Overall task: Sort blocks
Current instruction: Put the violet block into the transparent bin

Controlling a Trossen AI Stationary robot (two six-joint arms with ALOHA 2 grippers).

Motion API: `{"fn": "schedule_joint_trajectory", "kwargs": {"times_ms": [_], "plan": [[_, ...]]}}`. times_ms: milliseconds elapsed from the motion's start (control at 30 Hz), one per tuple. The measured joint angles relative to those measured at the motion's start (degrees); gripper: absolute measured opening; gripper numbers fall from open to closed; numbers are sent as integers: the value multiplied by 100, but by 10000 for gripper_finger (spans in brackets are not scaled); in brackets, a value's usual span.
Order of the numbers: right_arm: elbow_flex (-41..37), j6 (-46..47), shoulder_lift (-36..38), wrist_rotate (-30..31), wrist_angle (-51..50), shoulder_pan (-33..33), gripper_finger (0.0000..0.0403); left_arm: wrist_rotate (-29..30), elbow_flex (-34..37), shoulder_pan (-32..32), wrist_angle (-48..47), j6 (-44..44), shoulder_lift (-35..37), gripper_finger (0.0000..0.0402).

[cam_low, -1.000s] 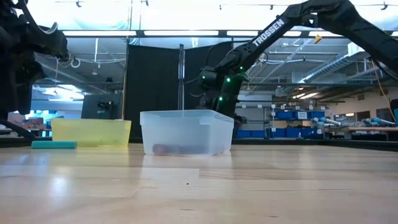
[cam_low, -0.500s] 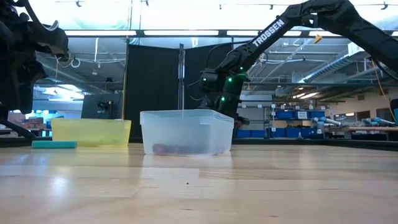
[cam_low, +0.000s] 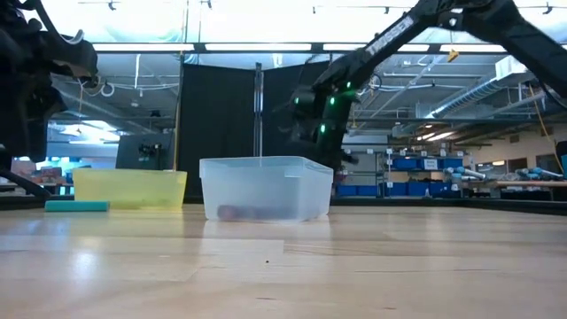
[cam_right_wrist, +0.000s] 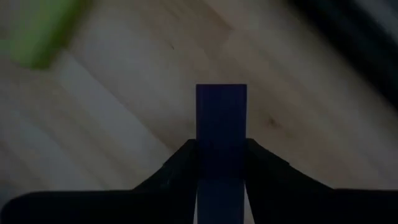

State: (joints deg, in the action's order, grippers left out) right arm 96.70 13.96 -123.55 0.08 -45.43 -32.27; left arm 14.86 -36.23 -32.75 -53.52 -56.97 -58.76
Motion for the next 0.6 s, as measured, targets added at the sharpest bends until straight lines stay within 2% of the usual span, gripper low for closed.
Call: {"fn": "schedule_joint_trajectory", "kwargs": {"times_ms": [167, 267, 433, 600], "plan": [[1, -171, 389, -33, -102, 110, 109, 204, 0, 0, -38, -172, 0, 232], [7, -304, 656, -292, -83, 418, 109, 368, 0, 0, -149, -357, 0, 232], [5, -540, 756, -583, -80, 1309, 109, 512, 0, 14, -534, -833, 0, 232], [5, -738, 794, -579, -161, 2192, 112, 717, 0, 176, -875, -1233, 0, 232]]}}
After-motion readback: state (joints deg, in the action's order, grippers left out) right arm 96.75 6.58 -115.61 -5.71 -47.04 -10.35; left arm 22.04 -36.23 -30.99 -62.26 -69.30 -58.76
